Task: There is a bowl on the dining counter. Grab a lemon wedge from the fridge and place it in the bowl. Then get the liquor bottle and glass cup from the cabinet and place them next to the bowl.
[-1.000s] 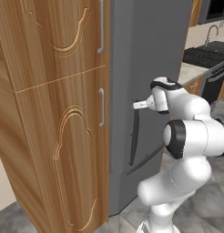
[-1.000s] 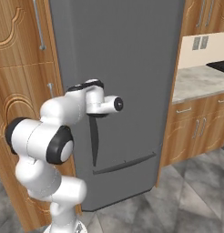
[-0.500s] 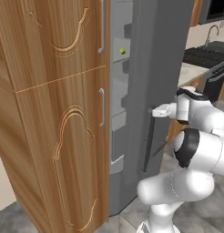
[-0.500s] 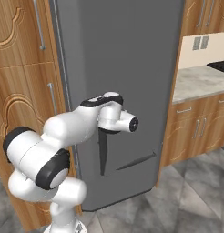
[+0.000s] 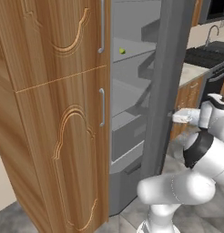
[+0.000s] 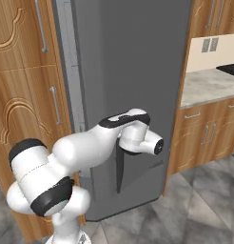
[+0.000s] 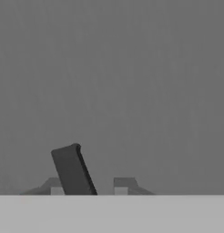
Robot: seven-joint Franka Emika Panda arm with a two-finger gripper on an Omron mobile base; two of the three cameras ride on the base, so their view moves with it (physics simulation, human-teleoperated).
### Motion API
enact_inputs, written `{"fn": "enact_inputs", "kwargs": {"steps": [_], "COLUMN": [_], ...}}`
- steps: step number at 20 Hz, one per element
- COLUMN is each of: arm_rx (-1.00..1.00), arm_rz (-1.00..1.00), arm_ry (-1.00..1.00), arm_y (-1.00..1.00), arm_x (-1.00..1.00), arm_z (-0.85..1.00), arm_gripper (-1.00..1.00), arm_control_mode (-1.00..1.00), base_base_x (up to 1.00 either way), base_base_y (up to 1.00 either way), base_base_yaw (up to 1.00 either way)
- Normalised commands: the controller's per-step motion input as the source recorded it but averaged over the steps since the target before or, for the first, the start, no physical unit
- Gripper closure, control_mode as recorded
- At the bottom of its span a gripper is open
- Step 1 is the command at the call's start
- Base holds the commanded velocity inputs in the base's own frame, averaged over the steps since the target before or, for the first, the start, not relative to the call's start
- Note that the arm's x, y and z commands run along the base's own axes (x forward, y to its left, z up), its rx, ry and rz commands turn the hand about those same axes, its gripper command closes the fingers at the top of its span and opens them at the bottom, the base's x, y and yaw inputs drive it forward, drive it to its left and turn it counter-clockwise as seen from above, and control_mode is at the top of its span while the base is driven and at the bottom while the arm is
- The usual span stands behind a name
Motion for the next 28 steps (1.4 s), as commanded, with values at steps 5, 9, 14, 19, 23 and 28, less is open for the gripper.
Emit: {"fn": "enact_inputs", "kwargs": {"steps": [5,9,14,19,23,28], "arm_rx": [0.03,0.02,0.0,0.0,-0.02,-0.05], "arm_rz": [0.0,0.0,0.0,0.0,0.0,0.0], "arm_ry": [-0.02,0.0,-0.05,-0.19,-0.26,-0.28], "arm_y": [-1.0,-1.0,-0.55,-0.07,0.0,0.0], "arm_x": [-0.27,-0.32,-0.72,-1.0,-1.0,-1.0], "arm_z": [0.23,0.26,0.44,0.74,0.95,0.93], "arm_gripper": [1.0,1.0,-1.0,-1.0,-1.0,-1.0], "arm_control_mode": [-1.0,-1.0,-1.0,-1.0,-1.0,-1.0], "base_base_x": [0.0,0.0,0.0,0.0,0.0,0.0], "base_base_y": [0.0,0.0,0.0,0.0,0.0,0.0], "base_base_yaw": [0.0,0.0,0.0,0.0,0.0,0.0]}}
